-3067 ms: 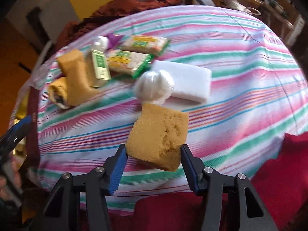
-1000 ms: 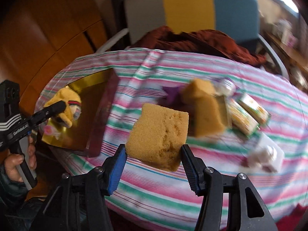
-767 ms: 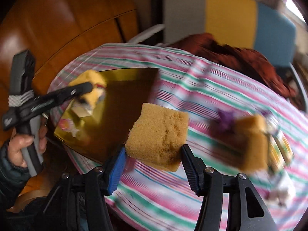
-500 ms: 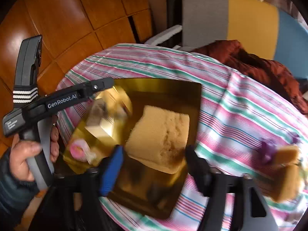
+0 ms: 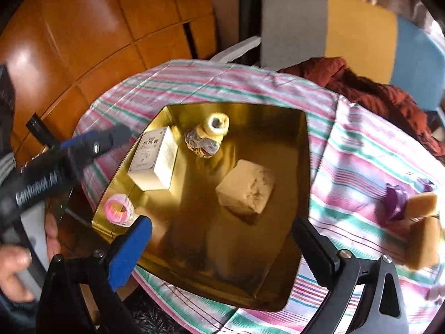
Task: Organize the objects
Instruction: 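Withdraw both open tools from the tray back toward the pile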
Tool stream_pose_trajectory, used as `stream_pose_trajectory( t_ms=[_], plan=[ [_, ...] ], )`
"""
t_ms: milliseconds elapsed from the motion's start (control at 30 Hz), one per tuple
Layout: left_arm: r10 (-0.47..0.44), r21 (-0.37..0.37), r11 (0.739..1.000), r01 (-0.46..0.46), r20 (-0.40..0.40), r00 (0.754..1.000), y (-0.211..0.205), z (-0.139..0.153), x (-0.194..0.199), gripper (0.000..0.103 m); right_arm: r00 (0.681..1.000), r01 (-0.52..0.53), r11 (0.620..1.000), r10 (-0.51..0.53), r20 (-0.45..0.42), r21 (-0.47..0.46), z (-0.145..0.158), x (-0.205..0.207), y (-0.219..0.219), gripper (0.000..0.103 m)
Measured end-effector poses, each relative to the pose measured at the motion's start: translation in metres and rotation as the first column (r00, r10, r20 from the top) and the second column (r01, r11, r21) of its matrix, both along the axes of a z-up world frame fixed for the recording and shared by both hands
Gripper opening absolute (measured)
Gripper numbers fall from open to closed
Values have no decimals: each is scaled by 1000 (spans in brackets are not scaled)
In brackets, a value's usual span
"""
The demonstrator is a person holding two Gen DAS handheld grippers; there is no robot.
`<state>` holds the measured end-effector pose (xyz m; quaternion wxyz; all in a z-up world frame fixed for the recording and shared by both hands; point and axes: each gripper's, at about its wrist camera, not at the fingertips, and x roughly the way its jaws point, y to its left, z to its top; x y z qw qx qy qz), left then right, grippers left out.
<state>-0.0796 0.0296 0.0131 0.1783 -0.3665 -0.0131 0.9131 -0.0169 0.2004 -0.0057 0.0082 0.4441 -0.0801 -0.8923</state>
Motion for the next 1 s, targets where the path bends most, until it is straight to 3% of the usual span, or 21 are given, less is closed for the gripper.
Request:
stream_pose_trajectory(
  t_ms=[167, 567, 733, 1000],
  plan=[
    [-22, -11, 1000, 22, -6, 1000, 7, 2, 14, 79, 996, 68, 995, -64, -61, 67, 11, 15, 3, 103],
    [-86, -47, 995, 86, 11, 996, 30, -2, 35, 79, 974, 208, 976, -200, -109, 70, 11, 44, 35, 103],
    [-156, 9, 988, 156, 37, 987, 38, -5, 41, 79, 956, 278, 958, -269, -119, 64, 5, 59, 55, 103],
    [-240, 57, 970, 235, 110, 965, 61, -13, 44, 77, 918, 395, 918, -393, -44, 27, -22, 89, 103, 103]
  ],
)
